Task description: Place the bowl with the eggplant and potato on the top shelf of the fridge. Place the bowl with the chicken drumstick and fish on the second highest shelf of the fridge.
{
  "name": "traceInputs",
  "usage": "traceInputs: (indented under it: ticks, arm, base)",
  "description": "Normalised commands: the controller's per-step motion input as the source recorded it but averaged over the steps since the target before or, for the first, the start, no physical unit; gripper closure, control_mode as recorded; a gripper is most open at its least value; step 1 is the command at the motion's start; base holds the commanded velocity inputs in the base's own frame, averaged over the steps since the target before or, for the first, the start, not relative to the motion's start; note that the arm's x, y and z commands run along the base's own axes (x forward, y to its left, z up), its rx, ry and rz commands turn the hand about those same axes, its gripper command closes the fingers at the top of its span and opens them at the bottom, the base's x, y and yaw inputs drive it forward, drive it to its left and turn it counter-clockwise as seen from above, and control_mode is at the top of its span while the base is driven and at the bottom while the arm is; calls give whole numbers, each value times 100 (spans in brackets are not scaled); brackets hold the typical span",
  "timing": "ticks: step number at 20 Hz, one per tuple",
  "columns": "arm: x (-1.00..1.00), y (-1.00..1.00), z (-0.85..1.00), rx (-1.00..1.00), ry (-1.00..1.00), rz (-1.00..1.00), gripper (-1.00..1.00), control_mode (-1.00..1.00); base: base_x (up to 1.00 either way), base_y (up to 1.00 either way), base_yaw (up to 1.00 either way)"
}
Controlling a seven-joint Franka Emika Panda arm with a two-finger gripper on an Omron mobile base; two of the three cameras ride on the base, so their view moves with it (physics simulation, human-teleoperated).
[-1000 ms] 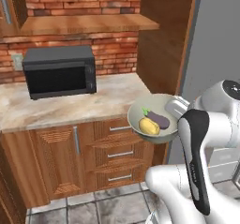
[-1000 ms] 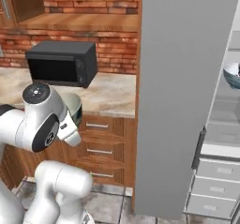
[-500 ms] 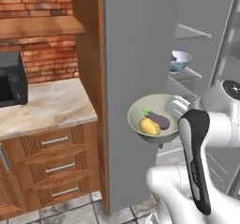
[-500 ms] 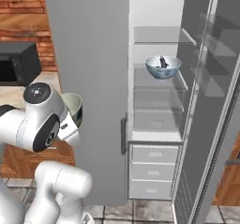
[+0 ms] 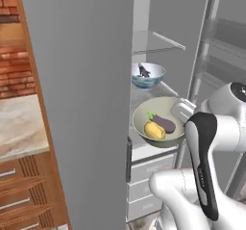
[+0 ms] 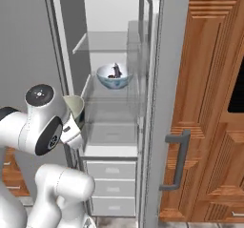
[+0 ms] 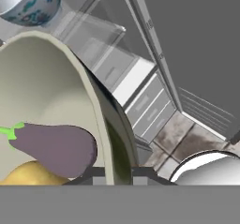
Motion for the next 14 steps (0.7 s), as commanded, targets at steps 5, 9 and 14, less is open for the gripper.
traceInputs:
  ticks: [5, 9, 14]
  arm:
    - [0, 0, 0, 0, 0, 0, 100, 100]
    - [0, 0, 0, 0, 0, 0, 100, 100]
    - [0, 0, 0, 0, 0, 0, 100, 100]
  base:
    - [50, -57, 6]
    - [58, -9, 4]
    - [67, 6, 3]
